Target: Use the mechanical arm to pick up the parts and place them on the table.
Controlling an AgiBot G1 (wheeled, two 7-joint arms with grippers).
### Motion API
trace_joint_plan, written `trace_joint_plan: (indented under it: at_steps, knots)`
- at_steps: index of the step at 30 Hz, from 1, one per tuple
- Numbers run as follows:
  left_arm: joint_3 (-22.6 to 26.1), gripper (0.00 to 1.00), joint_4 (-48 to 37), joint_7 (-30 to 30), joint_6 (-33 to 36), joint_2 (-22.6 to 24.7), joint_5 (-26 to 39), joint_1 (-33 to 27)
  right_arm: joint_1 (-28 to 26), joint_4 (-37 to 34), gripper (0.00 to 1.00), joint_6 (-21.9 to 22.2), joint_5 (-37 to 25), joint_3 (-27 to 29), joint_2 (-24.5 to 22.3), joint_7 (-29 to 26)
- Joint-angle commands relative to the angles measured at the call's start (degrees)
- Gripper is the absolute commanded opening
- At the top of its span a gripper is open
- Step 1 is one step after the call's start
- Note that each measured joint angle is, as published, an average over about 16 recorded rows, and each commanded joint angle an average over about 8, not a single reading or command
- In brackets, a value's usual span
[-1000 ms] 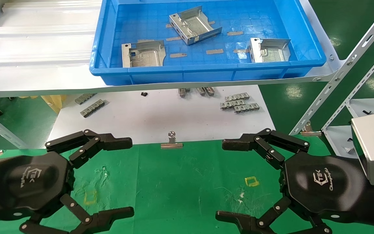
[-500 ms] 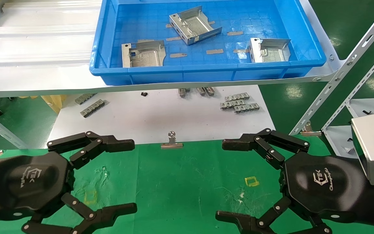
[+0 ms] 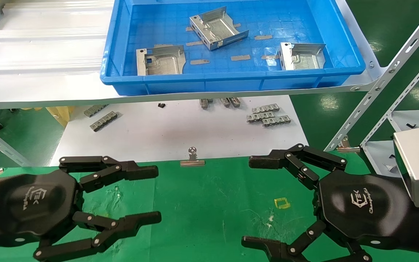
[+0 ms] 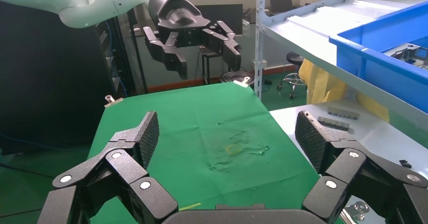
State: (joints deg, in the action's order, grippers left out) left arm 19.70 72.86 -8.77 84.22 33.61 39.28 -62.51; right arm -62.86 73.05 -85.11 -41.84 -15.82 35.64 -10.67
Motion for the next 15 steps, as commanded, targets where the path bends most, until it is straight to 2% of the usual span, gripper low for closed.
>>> trace_joint_plan:
  at_steps: [1, 7, 10, 15]
  knots:
    - [0.00, 0.00, 0.00, 0.00, 0.00, 0.00, 0.00, 0.00, 0.23, 0.20, 1.00, -0.17, 0.09, 0.02, -0.17, -0.02]
    - [0.01, 0.00, -0.01, 0.01, 0.01, 0.00, 0.00, -0.01, -5.89, -2.77, 1.00, 4.10, -1.62, 0.33, 3.33, 0.59]
    - [0.01, 0.00, -0.02, 0.01, 0.01, 0.00, 0.00, -0.01, -9.99, -4.82, 1.00, 8.72, -4.99, -0.42, 6.05, 0.66]
    - [0.02, 0.00, -0.02, 0.01, 0.01, 0.00, -0.01, -0.01, -17.28, -8.61, 1.00, 18.00, -14.57, -4.25, 10.99, -1.96]
